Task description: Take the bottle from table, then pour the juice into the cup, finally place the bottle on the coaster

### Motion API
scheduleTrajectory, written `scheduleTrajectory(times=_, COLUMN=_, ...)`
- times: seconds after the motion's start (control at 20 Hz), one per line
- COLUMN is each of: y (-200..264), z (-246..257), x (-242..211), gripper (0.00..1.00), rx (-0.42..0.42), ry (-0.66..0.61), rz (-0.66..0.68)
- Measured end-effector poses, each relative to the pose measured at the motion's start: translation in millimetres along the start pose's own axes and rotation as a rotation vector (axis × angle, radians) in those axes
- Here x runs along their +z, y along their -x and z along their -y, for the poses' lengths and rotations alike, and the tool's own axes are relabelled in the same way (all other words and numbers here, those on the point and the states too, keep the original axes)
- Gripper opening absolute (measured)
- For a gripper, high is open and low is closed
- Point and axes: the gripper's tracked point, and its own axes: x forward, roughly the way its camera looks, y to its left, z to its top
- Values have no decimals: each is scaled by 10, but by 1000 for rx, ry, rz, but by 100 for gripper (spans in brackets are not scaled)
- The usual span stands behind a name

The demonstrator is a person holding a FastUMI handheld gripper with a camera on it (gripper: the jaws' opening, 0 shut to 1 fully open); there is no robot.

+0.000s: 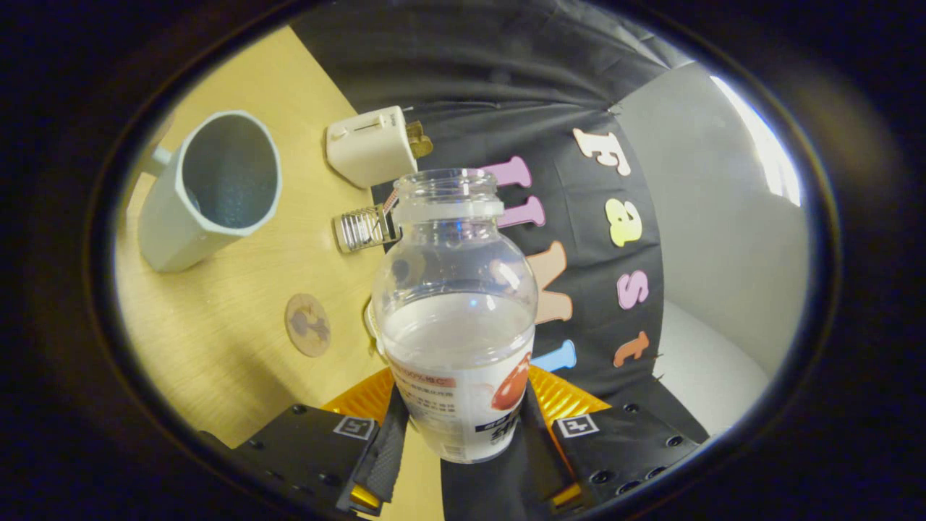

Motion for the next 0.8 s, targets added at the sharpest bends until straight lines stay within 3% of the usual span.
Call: scheduleTrajectory(times=0.8, y=42, z=-80, x=237, gripper=75, rx=-29, ry=240, rz=84)
